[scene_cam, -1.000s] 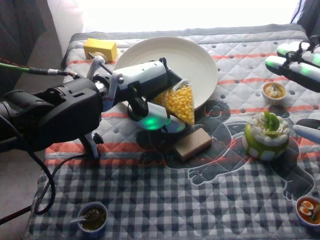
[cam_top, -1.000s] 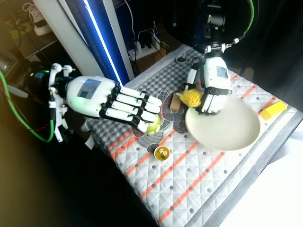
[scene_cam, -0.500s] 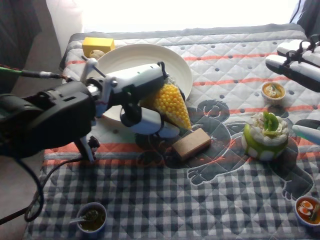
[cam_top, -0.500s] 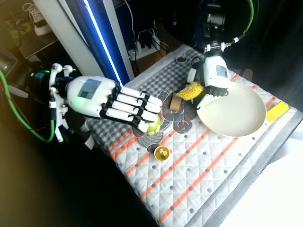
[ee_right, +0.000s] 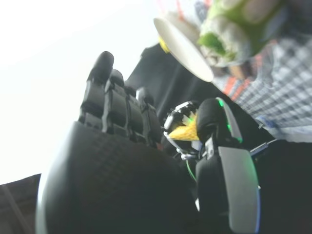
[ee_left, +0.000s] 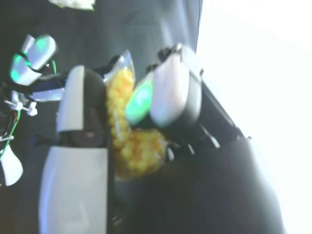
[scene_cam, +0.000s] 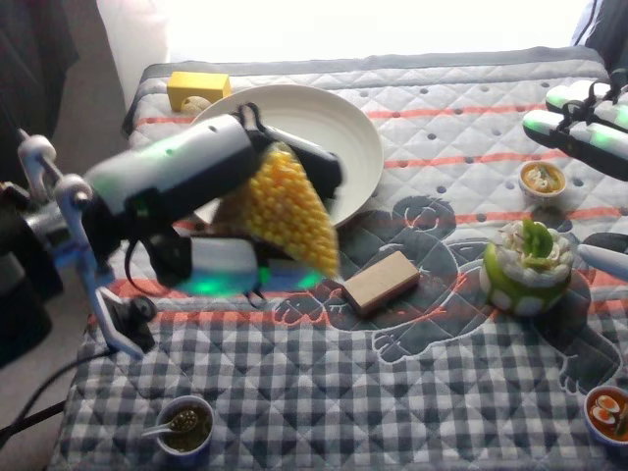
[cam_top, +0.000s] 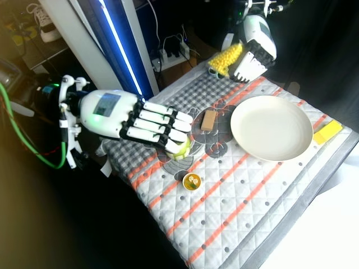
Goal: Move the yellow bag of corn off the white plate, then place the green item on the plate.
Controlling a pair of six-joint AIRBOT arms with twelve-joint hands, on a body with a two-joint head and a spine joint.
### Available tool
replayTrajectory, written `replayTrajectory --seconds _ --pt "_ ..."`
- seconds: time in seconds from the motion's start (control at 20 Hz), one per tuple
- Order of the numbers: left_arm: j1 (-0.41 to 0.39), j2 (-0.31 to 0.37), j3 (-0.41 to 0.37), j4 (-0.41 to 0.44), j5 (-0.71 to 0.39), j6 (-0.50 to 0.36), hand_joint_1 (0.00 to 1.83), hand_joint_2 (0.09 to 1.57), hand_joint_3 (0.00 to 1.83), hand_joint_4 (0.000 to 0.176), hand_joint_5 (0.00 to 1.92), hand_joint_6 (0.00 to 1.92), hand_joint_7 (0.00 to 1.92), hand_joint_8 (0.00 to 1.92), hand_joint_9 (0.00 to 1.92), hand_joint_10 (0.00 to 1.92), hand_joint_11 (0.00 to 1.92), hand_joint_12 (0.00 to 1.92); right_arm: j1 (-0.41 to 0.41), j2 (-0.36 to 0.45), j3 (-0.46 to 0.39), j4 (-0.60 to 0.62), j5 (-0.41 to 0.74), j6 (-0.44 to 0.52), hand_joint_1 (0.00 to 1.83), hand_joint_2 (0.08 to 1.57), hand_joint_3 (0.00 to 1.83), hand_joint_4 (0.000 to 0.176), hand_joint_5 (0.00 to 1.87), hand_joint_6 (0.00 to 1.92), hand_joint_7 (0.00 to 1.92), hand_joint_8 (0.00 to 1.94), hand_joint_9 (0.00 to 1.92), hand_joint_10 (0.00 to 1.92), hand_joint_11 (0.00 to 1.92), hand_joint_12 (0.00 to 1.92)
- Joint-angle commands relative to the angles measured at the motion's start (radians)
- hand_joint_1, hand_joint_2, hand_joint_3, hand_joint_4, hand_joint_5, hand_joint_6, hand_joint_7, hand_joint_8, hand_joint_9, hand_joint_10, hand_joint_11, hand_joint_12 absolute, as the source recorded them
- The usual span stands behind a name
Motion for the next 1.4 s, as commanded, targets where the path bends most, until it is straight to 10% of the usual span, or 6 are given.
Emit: replayTrajectory --seconds 0.0,0.2,0.3,0.65,1.15,1.35 --pt "0.005 0.016 -0.007 0.007 -0.157 -0.038 1.01 1.27 0.04 0.000 0.66 1.53 0.67 1.88 0.80 1.92 0.88 1.92 0.008 0.001 0.001 -0.006 0.123 0.002 0.63 1.32 0.00 0.000 0.12 0.00 0.05 0.00 0.08 0.00 0.00 0.76" --pt "0.106 0.047 -0.016 0.058 -0.141 -0.232 0.71 1.19 0.00 0.019 0.10 0.16 0.08 0.12 0.03 0.26 0.01 1.00 0.008 0.000 0.003 -0.006 0.122 0.006 0.61 1.33 0.00 0.000 0.12 0.00 0.06 0.00 0.09 0.00 0.00 0.71" --pt "0.121 0.036 -0.020 0.062 -0.102 -0.238 0.69 1.12 0.00 0.093 0.00 0.01 0.00 0.00 0.00 0.01 0.00 0.08 0.007 -0.001 0.003 -0.004 0.122 0.011 0.61 1.34 0.00 0.000 0.12 0.00 0.05 0.00 0.06 0.00 0.00 0.65" --pt "0.134 0.041 -0.031 0.082 -0.058 -0.239 0.65 1.04 0.00 0.175 0.00 0.00 0.00 0.00 0.00 0.00 0.00 0.00 0.007 0.000 0.006 -0.004 0.122 0.015 0.58 1.33 0.00 0.000 0.09 0.00 0.05 0.00 0.09 0.01 0.00 0.71" --pt "0.147 0.056 -0.027 0.041 -0.104 -0.225 0.47 1.12 0.03 0.164 0.00 0.00 0.00 0.00 0.00 0.00 0.00 0.00 0.007 0.009 0.007 -0.006 0.122 0.028 0.54 1.21 0.00 0.060 0.00 0.00 0.00 0.00 0.07 0.00 0.00 0.87" --pt "0.155 0.076 -0.007 -0.070 -0.223 -0.203 0.50 1.19 0.03 0.046 0.00 0.00 0.00 0.00 0.00 0.00 0.00 0.00 0.003 0.012 0.019 -0.047 0.114 0.088 0.58 1.15 0.00 0.048 0.00 0.00 0.00 0.00 0.06 0.00 0.00 0.78"
